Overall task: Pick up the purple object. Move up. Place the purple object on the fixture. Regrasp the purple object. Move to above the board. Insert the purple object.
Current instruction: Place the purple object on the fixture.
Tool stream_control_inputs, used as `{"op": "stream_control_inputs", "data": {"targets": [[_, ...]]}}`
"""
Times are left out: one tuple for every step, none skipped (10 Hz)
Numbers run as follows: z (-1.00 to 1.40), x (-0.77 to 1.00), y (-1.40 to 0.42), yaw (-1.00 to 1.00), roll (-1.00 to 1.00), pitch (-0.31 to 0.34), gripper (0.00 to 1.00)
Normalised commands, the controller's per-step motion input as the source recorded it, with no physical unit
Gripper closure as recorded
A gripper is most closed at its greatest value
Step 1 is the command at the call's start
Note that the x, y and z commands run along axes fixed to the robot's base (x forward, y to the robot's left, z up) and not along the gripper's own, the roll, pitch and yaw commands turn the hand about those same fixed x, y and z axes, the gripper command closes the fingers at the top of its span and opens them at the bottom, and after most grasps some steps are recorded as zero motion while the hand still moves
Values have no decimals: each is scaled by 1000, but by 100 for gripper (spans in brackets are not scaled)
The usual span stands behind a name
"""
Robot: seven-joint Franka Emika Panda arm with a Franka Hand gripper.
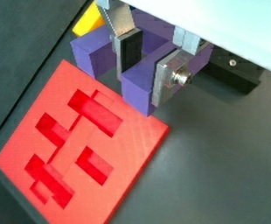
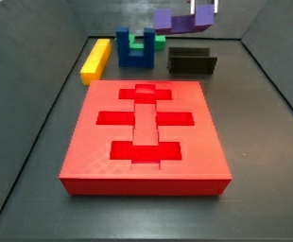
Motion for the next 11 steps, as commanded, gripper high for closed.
{"op": "stream_control_inputs", "data": {"targets": [[0,806,269,-149,-389,326,100],[0,771,320,-160,-369,331,100],[0,660,469,-186,-317,303,100],[-91,583,509,-166,-269,283,100],[-63,543,554,-191,-329,234,100],[-63,523,517,-160,-331,237,100],[-126,346,531,0,-320,206,100],[-126,271,517,169,-249,186,100],[-80,283,477,234,-286,197,100],[-6,331,431,209,-394,251,100],[0,494,437,69,-529,300,100]]}}
